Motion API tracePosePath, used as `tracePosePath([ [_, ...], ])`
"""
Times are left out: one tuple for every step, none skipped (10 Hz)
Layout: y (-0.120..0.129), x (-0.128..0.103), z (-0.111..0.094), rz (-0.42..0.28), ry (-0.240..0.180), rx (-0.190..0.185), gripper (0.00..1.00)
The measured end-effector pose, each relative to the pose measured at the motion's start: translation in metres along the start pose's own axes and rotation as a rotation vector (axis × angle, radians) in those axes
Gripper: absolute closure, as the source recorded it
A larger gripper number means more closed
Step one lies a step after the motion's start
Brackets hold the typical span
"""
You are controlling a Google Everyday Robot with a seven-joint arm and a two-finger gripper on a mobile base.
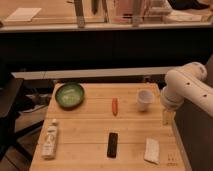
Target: Drag the pepper across the table
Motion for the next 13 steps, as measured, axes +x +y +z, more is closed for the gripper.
tracePosePath([
  [0.0, 0.0, 0.0, 0.0, 0.0, 0.0, 0.2],
  [0.0, 0.0, 0.0, 0.0, 0.0, 0.0, 0.2],
  [0.0, 0.0, 0.0, 0.0, 0.0, 0.0, 0.2],
  [0.0, 0.0, 0.0, -0.002, 0.002, 0.001, 0.2],
  [-0.005, -0.005, 0.0, -0.022, 0.011, 0.006, 0.2],
  [-0.013, -0.021, 0.0, -0.062, 0.019, 0.012, 0.2],
  [-0.018, -0.034, 0.001, -0.086, 0.024, 0.014, 0.2],
  [-0.023, -0.045, 0.001, -0.106, 0.03, 0.019, 0.2],
  [-0.027, -0.053, 0.001, -0.125, 0.037, 0.021, 0.2],
  [-0.029, -0.055, 0.001, -0.138, 0.04, 0.022, 0.2],
  [-0.03, -0.055, 0.002, -0.152, 0.043, 0.022, 0.2],
  [-0.03, -0.056, 0.003, -0.169, 0.048, 0.023, 0.2],
  [-0.034, -0.068, 0.005, -0.2, 0.051, 0.028, 0.2],
])
